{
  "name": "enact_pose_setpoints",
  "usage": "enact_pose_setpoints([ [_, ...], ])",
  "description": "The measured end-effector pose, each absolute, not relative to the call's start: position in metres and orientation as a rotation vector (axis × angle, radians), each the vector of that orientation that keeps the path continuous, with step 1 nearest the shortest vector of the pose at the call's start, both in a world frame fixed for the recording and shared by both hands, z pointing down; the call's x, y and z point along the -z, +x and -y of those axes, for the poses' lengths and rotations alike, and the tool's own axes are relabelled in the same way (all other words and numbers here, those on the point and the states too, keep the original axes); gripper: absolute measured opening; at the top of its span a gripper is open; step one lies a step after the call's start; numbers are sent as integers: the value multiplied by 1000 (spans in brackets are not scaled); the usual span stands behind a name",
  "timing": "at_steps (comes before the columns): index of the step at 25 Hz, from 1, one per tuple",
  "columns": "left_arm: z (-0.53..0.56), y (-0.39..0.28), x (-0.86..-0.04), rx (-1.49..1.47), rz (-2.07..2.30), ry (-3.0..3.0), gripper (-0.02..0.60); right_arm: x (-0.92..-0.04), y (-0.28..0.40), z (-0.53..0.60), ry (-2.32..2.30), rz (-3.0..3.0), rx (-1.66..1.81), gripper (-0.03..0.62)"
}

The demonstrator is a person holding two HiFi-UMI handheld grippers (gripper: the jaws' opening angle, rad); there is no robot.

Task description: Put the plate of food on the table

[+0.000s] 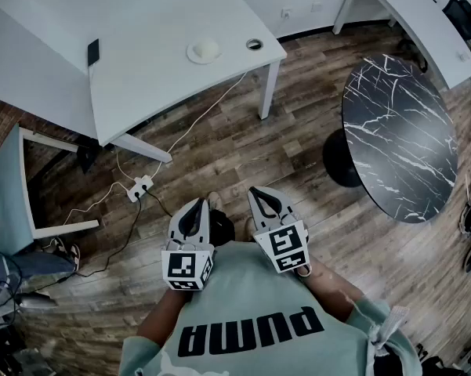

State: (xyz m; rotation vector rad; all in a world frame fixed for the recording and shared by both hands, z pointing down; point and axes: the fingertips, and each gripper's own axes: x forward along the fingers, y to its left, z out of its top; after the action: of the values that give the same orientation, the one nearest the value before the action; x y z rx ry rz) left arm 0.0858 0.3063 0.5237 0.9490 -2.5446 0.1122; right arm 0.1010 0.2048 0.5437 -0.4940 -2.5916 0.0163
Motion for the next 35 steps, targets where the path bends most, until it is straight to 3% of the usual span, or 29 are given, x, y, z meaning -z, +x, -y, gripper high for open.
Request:
enact_pose_setpoints([
  [21,-317,-66,-503,29,2484,1257,6,-515,-25,-221,-152,2617,-14,8],
  [35,-330,-104,-507,44,2419,1381,6,-515,-48,-244,-18,2612,-21,8],
])
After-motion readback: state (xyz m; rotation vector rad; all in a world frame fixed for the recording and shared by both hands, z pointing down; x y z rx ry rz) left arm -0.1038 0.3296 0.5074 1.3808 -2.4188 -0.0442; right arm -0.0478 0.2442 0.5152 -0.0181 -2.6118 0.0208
